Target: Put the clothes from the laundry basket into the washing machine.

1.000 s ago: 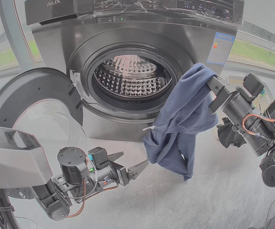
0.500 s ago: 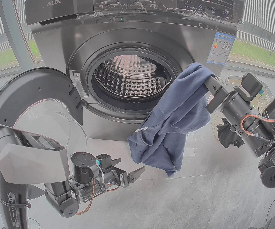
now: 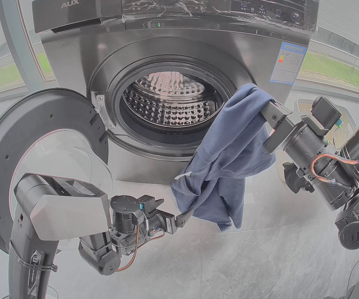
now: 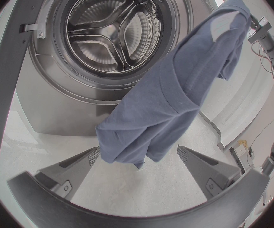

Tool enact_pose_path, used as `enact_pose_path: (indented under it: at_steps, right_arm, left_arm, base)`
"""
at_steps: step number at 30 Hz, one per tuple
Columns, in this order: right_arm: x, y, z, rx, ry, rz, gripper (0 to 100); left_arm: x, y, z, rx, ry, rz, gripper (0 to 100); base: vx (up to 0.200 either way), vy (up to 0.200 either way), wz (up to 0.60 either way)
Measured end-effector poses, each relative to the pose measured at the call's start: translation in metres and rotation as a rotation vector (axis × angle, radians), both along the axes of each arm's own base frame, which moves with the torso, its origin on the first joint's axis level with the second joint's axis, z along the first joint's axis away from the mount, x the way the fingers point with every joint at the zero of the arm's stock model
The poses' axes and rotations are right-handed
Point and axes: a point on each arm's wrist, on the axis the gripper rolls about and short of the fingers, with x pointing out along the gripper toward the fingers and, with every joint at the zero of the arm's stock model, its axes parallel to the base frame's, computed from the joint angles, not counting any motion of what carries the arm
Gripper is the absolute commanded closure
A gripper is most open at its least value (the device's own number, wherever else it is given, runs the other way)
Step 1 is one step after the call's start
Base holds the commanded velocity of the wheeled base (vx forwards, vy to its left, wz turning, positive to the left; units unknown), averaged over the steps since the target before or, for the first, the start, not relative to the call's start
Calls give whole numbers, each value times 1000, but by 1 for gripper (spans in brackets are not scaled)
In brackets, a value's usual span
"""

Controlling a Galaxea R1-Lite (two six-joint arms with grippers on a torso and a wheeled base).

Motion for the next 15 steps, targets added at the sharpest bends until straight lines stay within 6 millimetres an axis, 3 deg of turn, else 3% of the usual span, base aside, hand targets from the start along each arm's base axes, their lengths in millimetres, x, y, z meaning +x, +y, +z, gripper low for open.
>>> enact_pose_path:
  at_steps: [15]
  right_arm:
    - [-3,4,-3,-1,16,23,100]
  left_arm:
    - [28,-16,4,-60,-90,64,0]
  base:
    - [0,0,0]
